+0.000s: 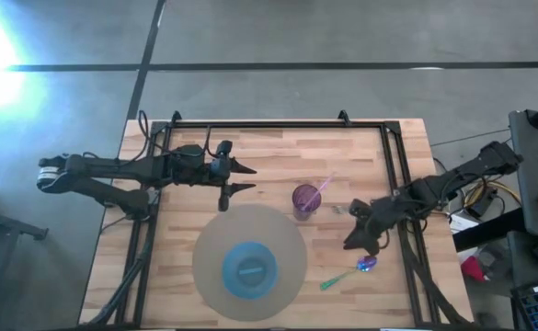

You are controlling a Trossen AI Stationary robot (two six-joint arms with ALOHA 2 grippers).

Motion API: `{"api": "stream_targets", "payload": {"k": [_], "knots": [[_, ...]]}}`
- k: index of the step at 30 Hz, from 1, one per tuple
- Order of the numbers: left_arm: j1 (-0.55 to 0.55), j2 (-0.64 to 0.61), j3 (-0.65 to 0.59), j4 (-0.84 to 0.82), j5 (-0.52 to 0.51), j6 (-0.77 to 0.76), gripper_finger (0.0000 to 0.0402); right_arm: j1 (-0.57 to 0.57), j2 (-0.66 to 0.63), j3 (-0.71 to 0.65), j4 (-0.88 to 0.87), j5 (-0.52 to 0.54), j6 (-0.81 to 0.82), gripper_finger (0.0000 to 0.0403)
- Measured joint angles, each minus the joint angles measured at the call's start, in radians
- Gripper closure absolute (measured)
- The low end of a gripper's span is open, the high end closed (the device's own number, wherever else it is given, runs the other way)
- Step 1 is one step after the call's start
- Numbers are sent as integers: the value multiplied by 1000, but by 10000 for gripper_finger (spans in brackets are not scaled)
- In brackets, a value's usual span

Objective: Pick & Place Utensil
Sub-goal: Put the blue spoon into the blue bowl

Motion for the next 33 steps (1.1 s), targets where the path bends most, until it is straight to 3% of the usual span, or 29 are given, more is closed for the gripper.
{"api": "stream_targets", "payload": {"k": [12,22,33], "knots": [[0,0,0,0,0,1,236,51,-1,-3,-256,-42,137,267],[0,0,0,0,0,1,236,96,0,-62,-278,-70,283,251],[0,0,0,0,0,-6,236,107,0,-138,-292,-97,331,218]]}}
